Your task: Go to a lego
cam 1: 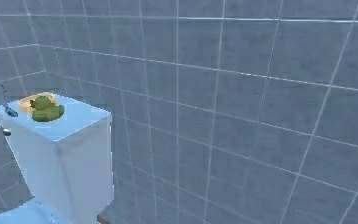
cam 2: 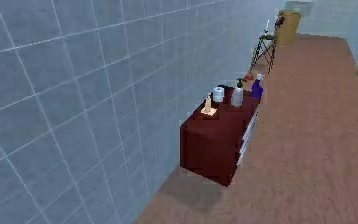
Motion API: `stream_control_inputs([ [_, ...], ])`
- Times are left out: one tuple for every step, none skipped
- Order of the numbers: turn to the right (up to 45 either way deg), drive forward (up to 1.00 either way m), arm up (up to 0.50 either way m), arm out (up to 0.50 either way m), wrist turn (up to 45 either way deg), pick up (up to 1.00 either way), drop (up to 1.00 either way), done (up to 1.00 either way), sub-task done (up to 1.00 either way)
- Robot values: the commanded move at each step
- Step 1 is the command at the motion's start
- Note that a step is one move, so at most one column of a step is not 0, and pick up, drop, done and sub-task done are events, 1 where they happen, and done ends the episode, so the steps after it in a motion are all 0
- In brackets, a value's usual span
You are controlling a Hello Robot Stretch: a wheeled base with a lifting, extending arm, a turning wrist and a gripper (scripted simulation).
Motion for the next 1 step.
stream_control_inputs([
  [45.0,0.00,0.00,0.00,0.0,0.00,0.00,0.00,0.00],
])
